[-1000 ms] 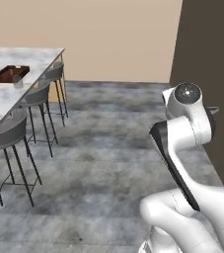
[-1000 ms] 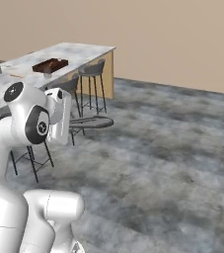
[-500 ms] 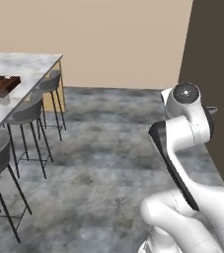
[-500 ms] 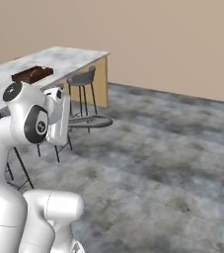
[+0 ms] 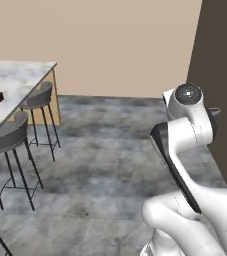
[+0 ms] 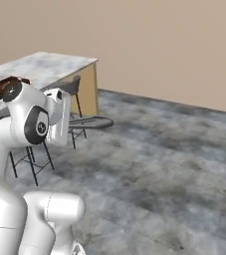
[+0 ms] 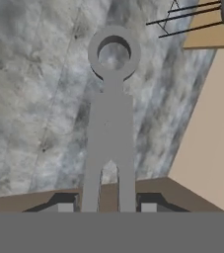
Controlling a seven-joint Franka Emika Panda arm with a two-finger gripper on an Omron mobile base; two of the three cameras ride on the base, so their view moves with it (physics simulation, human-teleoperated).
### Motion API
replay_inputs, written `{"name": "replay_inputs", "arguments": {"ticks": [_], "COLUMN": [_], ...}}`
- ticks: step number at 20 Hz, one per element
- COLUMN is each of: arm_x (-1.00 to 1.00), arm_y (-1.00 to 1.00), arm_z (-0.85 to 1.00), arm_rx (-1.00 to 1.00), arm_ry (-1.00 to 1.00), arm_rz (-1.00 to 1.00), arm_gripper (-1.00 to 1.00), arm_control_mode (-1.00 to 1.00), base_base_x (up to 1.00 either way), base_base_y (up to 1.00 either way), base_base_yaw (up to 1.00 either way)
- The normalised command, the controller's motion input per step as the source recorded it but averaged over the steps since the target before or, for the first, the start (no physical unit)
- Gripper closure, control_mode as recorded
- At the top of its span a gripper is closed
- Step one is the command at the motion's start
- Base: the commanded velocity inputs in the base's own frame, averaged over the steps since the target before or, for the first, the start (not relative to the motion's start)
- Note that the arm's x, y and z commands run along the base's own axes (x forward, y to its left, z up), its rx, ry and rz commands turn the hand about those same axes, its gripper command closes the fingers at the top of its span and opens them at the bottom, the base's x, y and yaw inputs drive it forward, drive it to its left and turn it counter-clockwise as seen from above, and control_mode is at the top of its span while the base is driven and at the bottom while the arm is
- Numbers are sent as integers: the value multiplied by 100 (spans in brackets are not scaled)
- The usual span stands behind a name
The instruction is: Take the tongs from the drawer on the left and place them on the dining counter next to the tray containing the kebab skewer.
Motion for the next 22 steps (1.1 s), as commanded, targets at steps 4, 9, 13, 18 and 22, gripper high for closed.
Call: {"name": "replay_inputs", "arguments": {"ticks": [4, 9, 13, 18, 22], "arm_x": [0, 0, 0, 0, 0], "arm_y": [0, 0, 0, 0, 0], "arm_z": [0, 0, 0, 0, 0], "arm_rx": [0, 0, 0, 0, 0], "arm_ry": [0, 0, 0, 0, 0], "arm_rz": [0, 0, 0, 0, 0], "arm_gripper": [100, 100, 100, 100, 100], "arm_control_mode": [100, 100, 100, 100, 100], "base_base_x": [100, 100, 100, 100, 98], "base_base_y": [-46, -40, -30, -22, -11], "base_base_yaw": [3, 17, 29, 45, 75]}}
